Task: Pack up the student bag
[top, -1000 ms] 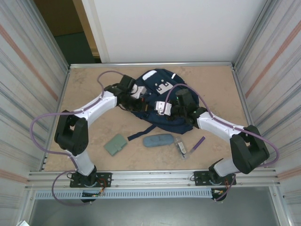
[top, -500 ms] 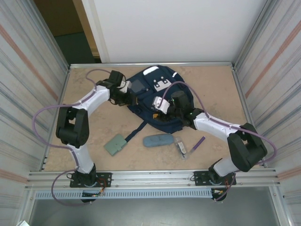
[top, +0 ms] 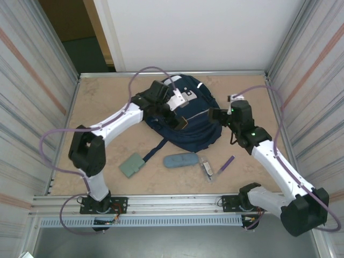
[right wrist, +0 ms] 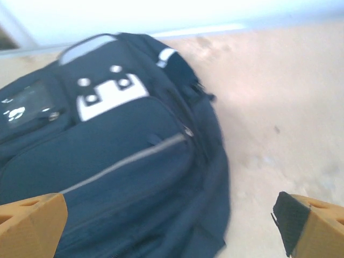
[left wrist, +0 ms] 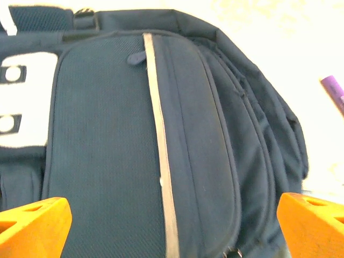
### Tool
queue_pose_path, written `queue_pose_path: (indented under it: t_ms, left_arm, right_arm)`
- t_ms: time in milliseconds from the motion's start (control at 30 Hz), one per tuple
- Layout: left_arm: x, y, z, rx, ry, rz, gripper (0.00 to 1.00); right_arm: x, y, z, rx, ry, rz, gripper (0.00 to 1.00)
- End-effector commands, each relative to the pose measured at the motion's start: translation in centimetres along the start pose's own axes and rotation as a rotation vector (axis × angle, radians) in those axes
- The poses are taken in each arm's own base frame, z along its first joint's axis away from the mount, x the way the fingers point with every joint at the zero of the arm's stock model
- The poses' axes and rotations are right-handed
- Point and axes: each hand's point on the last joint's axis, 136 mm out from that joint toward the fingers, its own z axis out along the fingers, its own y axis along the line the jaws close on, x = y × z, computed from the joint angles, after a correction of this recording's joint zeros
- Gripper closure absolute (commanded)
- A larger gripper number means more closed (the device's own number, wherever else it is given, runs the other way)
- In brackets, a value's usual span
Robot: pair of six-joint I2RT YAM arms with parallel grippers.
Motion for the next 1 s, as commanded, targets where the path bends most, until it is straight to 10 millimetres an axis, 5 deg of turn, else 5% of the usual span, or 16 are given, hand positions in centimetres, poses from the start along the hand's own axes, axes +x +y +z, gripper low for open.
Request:
queue_pose_path:
  t_ms: [0,300,400,467,533,567,800,967]
  left_arm:
    - [0.2,-0.3,2.4,-0.026,0.078,0.214,0.01]
    - [1.4,-0.5,8.7,-0.128,0.231,0.283,0.04]
    - [2.0,1.1,9.7,-0.216,0.264,0.224,0.30]
    - [1.5,1.5,9.5,-0.241,0.251,0.200,0.63]
    - [0.3,1.6,8.5,-0.260,0.217,0.177,0.98]
    - [-0.1,1.8,8.1,-0.270,0.200,0.167,1.00]
    - [-5.8,4.2,-0.1,-0.238,-0.074,0.014,1.00]
    - [-6.8,7.3,-4.5,-0.181,-0.193,-0.091,1.00]
  right_arm:
    - [4.7,-2.0,-0.5,0.048,0.172,0.192,0.01]
    - [6.4,-2.4,-0.3,0.061,0.228,0.192,0.01]
    - [6.4,-2.3,-0.2,0.059,0.234,0.211,0.00]
    - [6.8,-2.0,-0.1,0.048,0.252,0.220,0.00]
    - [7.5,-1.5,0.1,0.021,0.283,0.224,0.04]
    - [7.9,-1.1,0.1,-0.002,0.307,0.226,0.06]
    - [11.6,4.2,-1.1,-0.277,0.454,-0.007,0.12]
    - [15.2,8.9,-2.2,-0.433,0.571,-0.292,0.10]
